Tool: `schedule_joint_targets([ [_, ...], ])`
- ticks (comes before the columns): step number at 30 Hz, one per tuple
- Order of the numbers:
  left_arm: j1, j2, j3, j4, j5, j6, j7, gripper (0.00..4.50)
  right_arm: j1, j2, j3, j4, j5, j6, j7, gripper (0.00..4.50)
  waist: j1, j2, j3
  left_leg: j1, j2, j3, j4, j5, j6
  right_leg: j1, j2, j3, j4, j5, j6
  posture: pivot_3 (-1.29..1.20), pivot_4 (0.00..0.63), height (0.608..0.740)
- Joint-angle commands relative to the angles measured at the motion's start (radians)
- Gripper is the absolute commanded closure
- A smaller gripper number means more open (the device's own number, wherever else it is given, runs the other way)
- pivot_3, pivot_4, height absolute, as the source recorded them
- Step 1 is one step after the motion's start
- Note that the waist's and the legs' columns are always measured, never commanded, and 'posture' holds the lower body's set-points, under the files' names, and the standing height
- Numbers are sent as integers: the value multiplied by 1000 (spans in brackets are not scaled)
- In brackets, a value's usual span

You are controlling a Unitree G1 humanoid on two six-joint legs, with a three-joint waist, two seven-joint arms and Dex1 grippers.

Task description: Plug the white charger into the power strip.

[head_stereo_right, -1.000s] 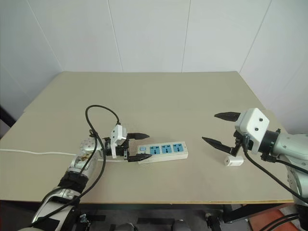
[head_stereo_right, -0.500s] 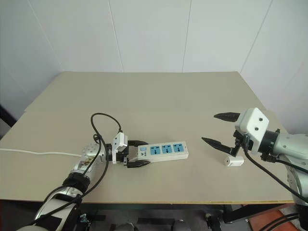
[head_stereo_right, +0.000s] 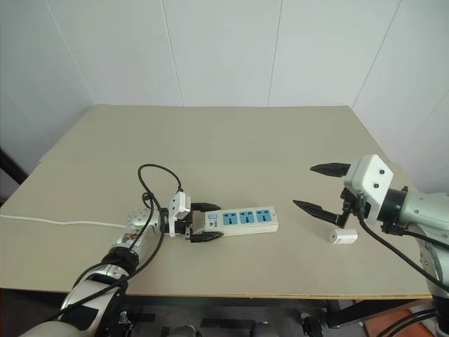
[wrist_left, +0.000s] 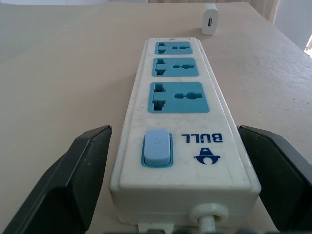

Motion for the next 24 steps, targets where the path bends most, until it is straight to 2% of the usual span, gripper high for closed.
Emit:
schedule_joint_targets([
  [1,-9,-5,-21,17,29,1,-5,20,-16,-11,-27,-17,16,-6,-4,0,0,0,0,0,0,0,0,0,0,0,0,0,0,0,0,0,150,740],
  [3,-10,-4,-23,23,36,8,-6,20,-19,-9,-25,-15,16,-9,-3,0,0,0,0,0,0,0,0,0,0,0,0,0,0,0,0,0,150,740],
  [6,-11,-4,-25,34,41,2,-12,591,-20,-6,-28,-16,14,-12,-9,0,0,0,0,1,0,0,0,0,0,1,0,0,0,0,0,0,150,740],
  [8,-14,-6,-25,43,43,-7,-12,1198,-23,-5,-27,-14,13,-15,-10,0,-1,0,0,3,0,0,0,0,0,3,0,0,0,0,0,0,150,740],
  [18,-24,-6,-21,32,45,-18,-1,1217,-20,1,-36,0,32,7,-10,0,0,0,0,9,0,-2,-1,-1,1,11,0,-2,-6,0,1,0,150,740],
  [24,-8,11,-22,-47,24,-3,-47,1217,1,-111,-39,113,4,-3,128,0,-2,0,0,7,0,-2,-1,-1,2,11,0,-2,-8,0,1,0,150,740],
])
